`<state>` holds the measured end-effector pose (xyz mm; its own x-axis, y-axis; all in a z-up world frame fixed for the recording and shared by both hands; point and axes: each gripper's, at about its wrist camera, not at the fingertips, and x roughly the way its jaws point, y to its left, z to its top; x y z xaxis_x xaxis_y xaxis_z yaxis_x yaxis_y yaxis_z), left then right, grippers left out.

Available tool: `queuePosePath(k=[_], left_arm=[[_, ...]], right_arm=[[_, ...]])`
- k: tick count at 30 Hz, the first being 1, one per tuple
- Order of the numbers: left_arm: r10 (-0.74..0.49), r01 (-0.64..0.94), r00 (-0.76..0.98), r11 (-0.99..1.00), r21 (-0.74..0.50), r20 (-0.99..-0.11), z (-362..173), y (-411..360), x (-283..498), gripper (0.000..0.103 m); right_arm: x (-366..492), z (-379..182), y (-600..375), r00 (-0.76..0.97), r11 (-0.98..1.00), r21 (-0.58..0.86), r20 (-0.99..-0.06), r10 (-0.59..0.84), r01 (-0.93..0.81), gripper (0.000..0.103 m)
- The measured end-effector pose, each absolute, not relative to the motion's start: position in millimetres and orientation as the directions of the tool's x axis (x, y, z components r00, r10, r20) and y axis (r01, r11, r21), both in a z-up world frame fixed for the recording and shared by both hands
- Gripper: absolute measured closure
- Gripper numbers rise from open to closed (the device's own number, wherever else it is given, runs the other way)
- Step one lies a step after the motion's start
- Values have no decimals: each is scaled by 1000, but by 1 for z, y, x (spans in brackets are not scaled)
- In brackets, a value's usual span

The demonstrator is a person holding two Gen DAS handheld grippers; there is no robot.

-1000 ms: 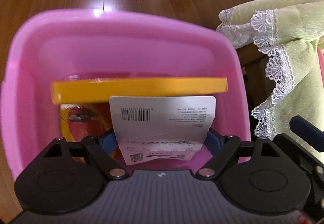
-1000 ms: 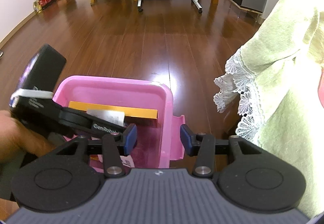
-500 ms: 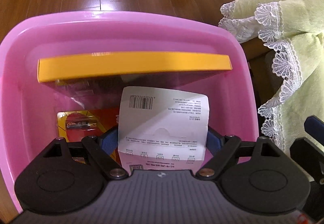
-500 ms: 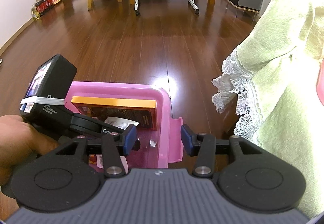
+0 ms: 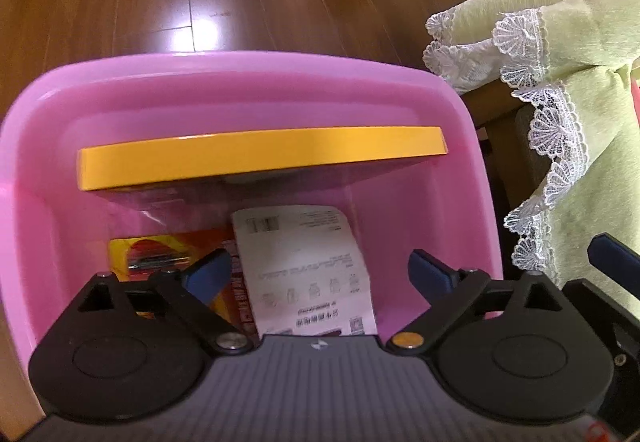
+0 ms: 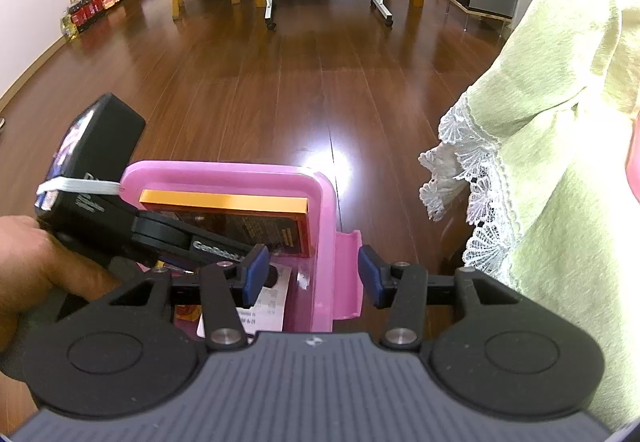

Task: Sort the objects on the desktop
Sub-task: 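Lower the receipt card into the pink tub and open the left tool, then withdraw both tools from the tub back toward the sofa items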

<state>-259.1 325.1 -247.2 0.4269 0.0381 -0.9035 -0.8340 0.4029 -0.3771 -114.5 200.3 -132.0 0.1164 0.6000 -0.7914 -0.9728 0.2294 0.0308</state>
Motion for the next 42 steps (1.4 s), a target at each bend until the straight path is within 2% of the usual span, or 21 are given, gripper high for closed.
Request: queuePosePath(k=[17, 29, 42], left_arm=[[47, -793, 388, 526, -307, -921, -241, 315, -262, 7], [132, -704, 375, 685, -189, -917, -206, 300, -257, 6], [187, -641, 402, 757, -129, -896, -185, 280, -247, 6]], right_arm=[[-121, -133, 200, 106, 205, 21, -802, 587, -978, 53], [-118, -130, 196, 115, 229, 32, -794, 598, -973, 52], [-111, -127, 191, 130, 266, 49, -781, 611, -963, 50]])
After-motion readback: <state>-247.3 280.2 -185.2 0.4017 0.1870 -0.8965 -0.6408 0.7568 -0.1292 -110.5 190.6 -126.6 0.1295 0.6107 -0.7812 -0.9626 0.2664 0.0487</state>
